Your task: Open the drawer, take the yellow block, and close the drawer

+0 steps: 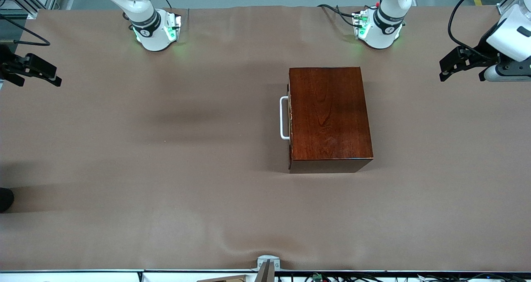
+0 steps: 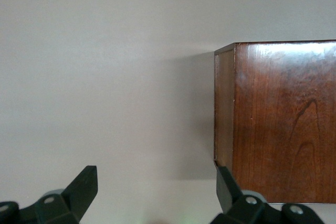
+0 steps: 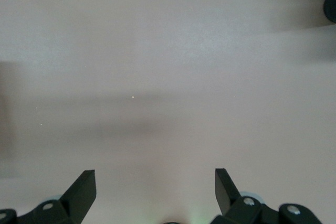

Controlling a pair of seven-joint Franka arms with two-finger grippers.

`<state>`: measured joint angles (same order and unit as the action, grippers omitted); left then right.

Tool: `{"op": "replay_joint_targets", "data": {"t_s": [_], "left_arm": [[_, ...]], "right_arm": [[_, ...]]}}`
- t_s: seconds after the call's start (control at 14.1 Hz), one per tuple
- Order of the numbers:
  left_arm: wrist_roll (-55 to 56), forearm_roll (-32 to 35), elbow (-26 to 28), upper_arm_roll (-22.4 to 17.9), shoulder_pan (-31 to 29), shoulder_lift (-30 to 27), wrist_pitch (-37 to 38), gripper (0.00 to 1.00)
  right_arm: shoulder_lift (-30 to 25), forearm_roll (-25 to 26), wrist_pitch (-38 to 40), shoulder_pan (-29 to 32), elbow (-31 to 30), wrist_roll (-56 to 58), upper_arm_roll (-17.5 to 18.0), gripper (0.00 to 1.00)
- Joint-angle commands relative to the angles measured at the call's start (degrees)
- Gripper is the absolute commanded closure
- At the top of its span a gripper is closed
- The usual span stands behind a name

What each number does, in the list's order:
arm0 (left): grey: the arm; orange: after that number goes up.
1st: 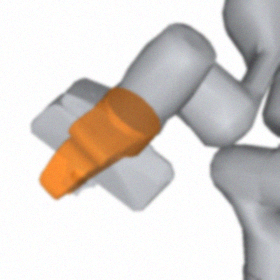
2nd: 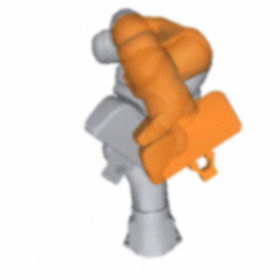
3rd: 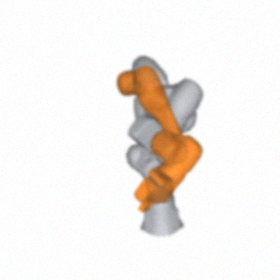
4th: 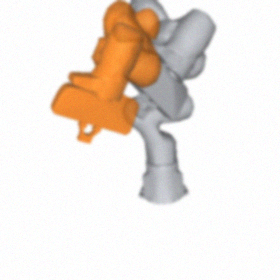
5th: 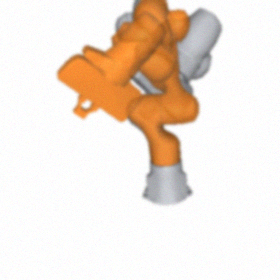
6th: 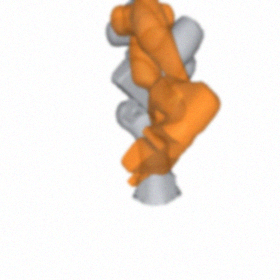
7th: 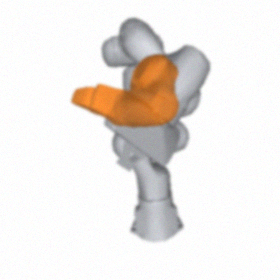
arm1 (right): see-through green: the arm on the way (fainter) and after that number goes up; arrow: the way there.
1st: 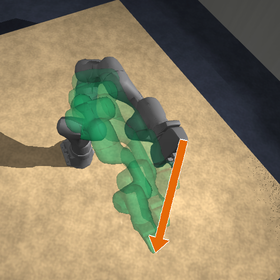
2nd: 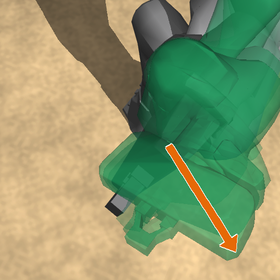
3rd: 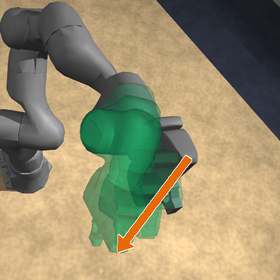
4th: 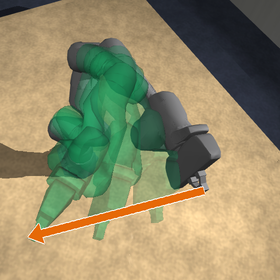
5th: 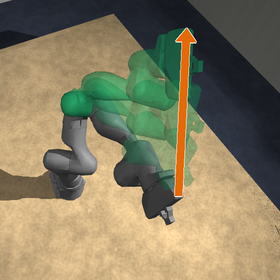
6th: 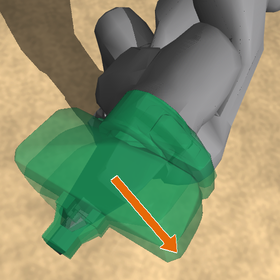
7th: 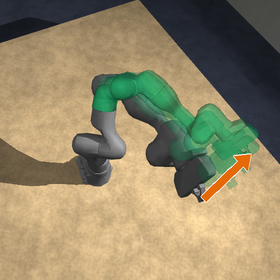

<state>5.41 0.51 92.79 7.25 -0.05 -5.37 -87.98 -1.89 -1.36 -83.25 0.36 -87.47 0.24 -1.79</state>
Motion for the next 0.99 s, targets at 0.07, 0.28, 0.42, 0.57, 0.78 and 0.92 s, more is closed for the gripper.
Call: {"op": "replay_joint_targets", "data": {"t_s": [0.07,0.28,0.42,0.57,0.78,0.92], "left_arm": [[-1.28,0.02,-1.83,0.22,-0.47,0.71,1.24,0.0],[-1.28,0.02,-2.09,0.22,-0.47,0.8,1.24,0.0],[-1.28,0.02,-2.09,0.22,-0.47,0.8,1.24,0.0],[-0.76,-0.07,-2.09,0.31,-0.47,0.89,1.24,0.0],[-0.75,0.02,-2.09,0.57,-0.21,1.15,1.24,0.0],[-0.76,-0.07,-2.09,0.83,0.14,1.33,1.15,0.0]], "right_arm": [[0.31,-0.84,0.8,1.31,1.16,-0.5,0.73,0.0],[0.31,-0.84,0.8,1.31,1.16,-0.5,0.73,0.0],[0.31,-0.84,0.8,1.31,1.16,-0.5,0.73,0.0],[0.31,-0.84,0.8,1.31,1.16,-0.5,0.73,0.0],[0.31,-0.84,0.8,1.31,1.16,-0.5,0.73,0.0],[0.31,-0.84,0.8,1.31,1.16,-0.5,0.73,0.0]]}}
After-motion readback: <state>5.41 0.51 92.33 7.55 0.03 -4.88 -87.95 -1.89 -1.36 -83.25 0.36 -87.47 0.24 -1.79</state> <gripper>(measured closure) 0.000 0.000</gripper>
